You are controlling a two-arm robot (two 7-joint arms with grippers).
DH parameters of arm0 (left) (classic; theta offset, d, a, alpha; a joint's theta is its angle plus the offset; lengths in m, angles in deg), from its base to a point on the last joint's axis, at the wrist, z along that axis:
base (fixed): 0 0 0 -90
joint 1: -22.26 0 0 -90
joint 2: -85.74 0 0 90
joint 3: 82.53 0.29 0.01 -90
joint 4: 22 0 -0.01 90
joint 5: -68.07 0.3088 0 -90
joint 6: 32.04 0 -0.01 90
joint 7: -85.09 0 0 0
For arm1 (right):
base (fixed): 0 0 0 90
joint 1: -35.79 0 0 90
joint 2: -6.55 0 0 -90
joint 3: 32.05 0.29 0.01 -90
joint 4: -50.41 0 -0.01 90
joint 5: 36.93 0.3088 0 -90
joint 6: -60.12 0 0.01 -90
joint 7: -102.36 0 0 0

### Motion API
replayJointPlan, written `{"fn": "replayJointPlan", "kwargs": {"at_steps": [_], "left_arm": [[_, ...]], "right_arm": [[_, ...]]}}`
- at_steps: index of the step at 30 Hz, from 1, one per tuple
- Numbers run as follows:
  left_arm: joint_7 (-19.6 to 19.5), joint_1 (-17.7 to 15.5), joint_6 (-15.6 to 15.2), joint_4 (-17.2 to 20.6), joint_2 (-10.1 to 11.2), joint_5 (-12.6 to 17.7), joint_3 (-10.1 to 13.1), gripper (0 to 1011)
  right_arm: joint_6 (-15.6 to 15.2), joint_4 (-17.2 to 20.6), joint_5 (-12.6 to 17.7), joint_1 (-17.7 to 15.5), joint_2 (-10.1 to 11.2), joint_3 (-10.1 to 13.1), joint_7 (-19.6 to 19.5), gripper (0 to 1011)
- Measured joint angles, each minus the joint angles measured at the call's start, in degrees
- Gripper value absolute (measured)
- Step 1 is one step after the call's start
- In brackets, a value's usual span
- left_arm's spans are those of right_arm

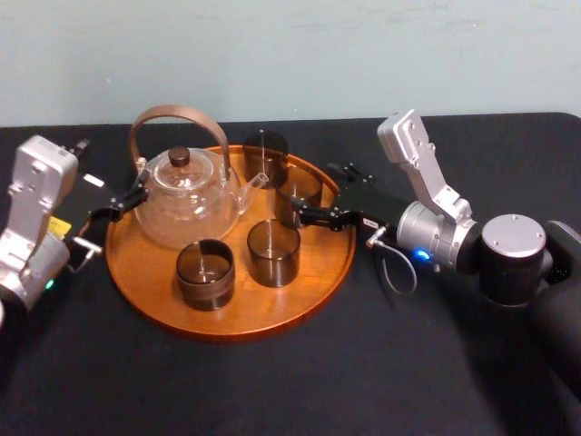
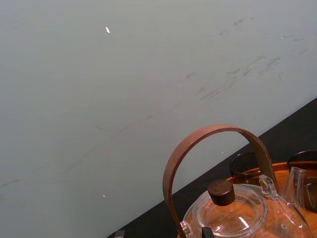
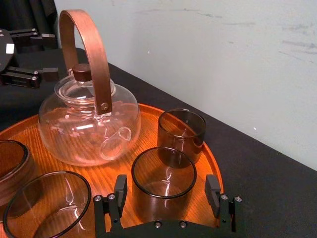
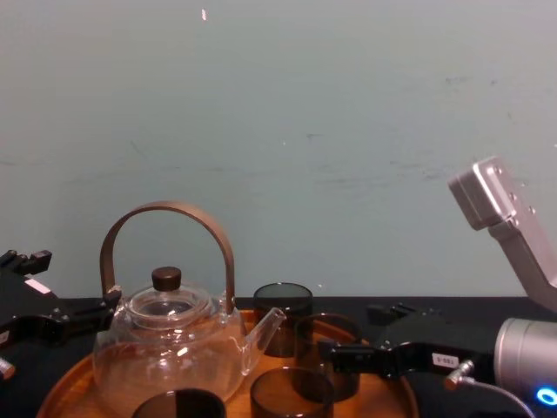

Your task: Pick up the glass from the table and place it on the tray.

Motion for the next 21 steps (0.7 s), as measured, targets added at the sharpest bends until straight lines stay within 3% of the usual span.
{"fn": "replayJointPlan", "kwargs": {"at_steps": [10,21], "left_arm": [[0.0,0.0,0.0,0.0,0.0,0.0,0.0,1009],[0.0,0.0,0.0,0.0,0.0,0.0,0.0,1009]], "right_arm": [[-0.89,4.59,1.2,-2.45,1.76,0.27,-0.4,1002],[-2.67,12.88,2.55,-7.03,5.53,1.21,-1.57,1002]]}}
